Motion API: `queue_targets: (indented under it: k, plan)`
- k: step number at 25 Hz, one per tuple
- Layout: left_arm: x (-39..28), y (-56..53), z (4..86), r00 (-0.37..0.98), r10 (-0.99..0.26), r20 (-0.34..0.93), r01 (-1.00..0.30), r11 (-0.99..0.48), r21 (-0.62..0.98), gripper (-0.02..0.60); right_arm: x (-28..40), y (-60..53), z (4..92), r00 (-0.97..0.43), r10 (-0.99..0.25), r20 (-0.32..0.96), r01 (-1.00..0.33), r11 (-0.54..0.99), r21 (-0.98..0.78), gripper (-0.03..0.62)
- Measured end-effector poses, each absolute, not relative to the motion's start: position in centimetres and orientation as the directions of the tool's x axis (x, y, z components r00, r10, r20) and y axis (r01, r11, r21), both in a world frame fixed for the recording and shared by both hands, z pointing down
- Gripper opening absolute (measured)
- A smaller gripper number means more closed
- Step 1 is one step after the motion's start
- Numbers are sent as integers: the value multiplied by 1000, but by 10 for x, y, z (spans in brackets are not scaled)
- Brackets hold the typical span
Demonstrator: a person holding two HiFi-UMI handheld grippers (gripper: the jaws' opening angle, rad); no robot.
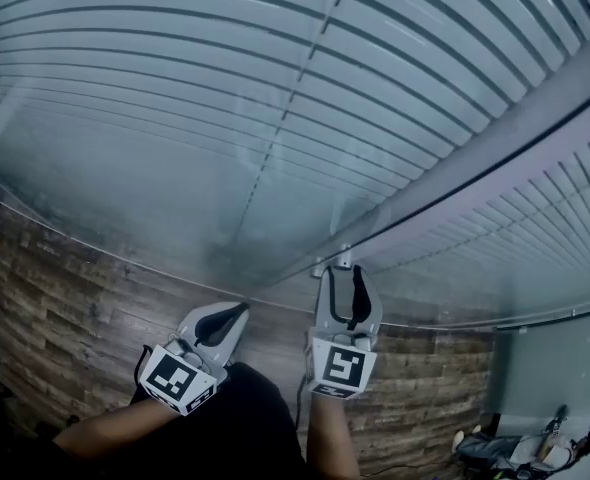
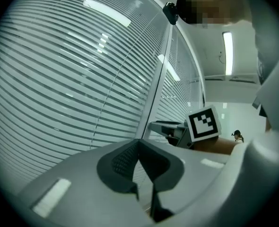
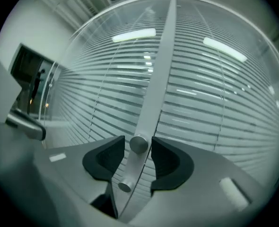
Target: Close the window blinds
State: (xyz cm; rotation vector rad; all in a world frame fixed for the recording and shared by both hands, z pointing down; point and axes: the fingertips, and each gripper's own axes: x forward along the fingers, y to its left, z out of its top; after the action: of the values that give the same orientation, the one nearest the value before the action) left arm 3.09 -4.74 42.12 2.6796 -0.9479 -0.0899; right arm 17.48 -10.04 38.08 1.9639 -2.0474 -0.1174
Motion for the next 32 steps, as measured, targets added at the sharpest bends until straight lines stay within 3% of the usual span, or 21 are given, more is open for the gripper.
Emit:
queue_targets:
  k: [9, 13, 14, 32]
  plan:
    - [49, -41, 414, 779, -627, 6, -604, -747, 276, 0, 178, -103, 382, -93, -989, 120, -994, 84, -73, 169]
    - [58, -30, 412, 793, -609, -11, -581, -761, 287, 0, 180, -105, 380, -81, -992, 100, -989, 68, -132, 157]
    - [60, -27, 412, 796, -605, -14, -576, -764, 289, 0, 182, -105, 380, -75, -992, 102, -991, 63, -120, 124]
    - [66, 3, 412, 802, -596, -44, -560, -775, 294, 0, 173, -107, 376, -26, -989, 145, -908, 84, 410, 127]
